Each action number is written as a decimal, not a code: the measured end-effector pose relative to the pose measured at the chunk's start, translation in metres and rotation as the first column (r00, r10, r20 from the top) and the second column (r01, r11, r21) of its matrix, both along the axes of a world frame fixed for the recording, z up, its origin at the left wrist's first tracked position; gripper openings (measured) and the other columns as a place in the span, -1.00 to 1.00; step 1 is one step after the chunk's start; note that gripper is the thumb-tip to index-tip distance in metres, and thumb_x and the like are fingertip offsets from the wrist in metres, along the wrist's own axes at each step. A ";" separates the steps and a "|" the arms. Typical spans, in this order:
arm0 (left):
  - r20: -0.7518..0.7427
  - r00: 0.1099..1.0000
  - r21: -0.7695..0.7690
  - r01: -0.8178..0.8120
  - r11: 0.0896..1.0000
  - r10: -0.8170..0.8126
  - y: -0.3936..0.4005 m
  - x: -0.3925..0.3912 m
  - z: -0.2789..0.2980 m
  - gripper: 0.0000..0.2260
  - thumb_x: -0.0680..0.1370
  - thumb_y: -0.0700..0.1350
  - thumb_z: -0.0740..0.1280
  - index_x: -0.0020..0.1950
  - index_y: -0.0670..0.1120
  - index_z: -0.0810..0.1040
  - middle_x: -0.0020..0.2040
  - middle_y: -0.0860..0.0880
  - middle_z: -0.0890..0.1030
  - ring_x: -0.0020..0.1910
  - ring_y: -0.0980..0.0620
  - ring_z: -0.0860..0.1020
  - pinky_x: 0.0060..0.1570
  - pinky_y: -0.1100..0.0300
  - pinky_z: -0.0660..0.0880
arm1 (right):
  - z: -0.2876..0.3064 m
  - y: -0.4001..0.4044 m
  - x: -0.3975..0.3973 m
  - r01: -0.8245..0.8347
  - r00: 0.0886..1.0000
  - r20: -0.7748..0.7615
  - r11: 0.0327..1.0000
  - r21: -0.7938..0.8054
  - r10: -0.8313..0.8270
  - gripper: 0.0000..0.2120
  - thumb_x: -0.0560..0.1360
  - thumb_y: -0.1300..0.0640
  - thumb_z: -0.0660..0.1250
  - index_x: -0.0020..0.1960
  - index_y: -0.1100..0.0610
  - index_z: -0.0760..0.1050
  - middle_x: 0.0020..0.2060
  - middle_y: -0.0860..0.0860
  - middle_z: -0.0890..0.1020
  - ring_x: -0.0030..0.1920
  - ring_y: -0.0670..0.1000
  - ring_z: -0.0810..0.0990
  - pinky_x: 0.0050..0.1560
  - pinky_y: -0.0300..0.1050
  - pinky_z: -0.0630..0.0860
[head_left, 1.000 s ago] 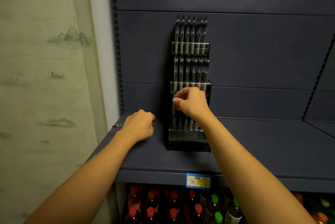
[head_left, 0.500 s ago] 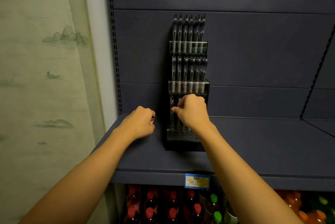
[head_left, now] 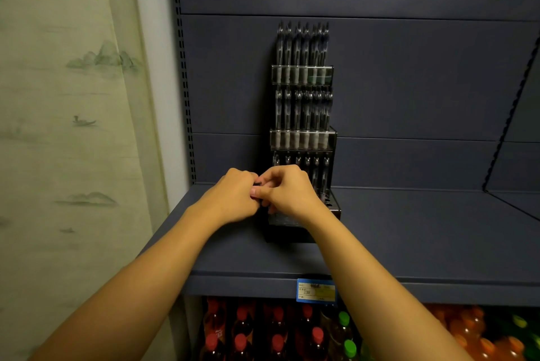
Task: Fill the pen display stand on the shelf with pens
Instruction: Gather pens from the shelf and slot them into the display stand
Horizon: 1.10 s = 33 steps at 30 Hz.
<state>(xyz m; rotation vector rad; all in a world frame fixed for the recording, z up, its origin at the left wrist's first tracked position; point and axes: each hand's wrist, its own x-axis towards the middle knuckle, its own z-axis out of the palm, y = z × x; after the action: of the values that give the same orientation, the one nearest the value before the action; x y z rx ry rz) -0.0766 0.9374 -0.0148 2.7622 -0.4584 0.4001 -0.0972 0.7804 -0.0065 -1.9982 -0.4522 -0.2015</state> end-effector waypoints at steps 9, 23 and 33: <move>0.039 0.998 0.014 -0.050 0.999 0.050 0.006 -0.002 -0.004 -0.84 0.47 -0.13 0.29 -0.30 -0.03 0.38 -0.29 -0.08 0.49 -0.32 -0.13 0.49 -0.40 0.06 0.38 | -0.003 -0.005 0.001 0.157 0.987 -0.073 0.971 0.180 -0.146 -0.91 0.50 0.27 0.49 -0.17 0.20 0.62 -0.36 0.08 0.64 -0.38 -0.04 0.64 -0.35 -0.14 0.63; 0.059 0.997 0.013 -0.059 0.998 0.058 -0.001 -0.003 -0.005 -0.87 0.50 -0.14 0.26 -0.25 -0.06 0.40 -0.27 -0.08 0.50 -0.36 -0.08 0.47 -0.37 0.00 0.46 | 0.012 -0.015 -0.002 0.169 0.958 -0.285 0.835 0.523 -0.016 -0.82 0.53 0.30 0.46 0.06 0.29 0.49 -0.29 0.19 0.67 -0.37 0.09 0.67 -0.28 -0.05 0.69; -0.005 0.990 0.130 -0.142 0.981 0.144 0.010 0.003 -0.011 -0.89 0.51 -0.12 0.29 -0.22 -0.06 0.44 -0.21 -0.03 0.53 -0.27 -0.03 0.50 -0.37 0.14 0.35 | 0.045 -0.047 0.005 0.198 0.979 -0.159 0.740 0.643 -0.124 -0.80 0.50 0.33 0.47 0.09 0.27 0.52 -0.07 0.22 0.68 -0.19 0.13 0.68 -0.12 -0.04 0.71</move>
<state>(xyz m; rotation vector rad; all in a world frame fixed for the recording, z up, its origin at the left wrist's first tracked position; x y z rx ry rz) -0.0739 0.9472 -0.0255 2.9325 -0.2922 0.3966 -0.0923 0.7330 0.0384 -1.3317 -0.1013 -0.3128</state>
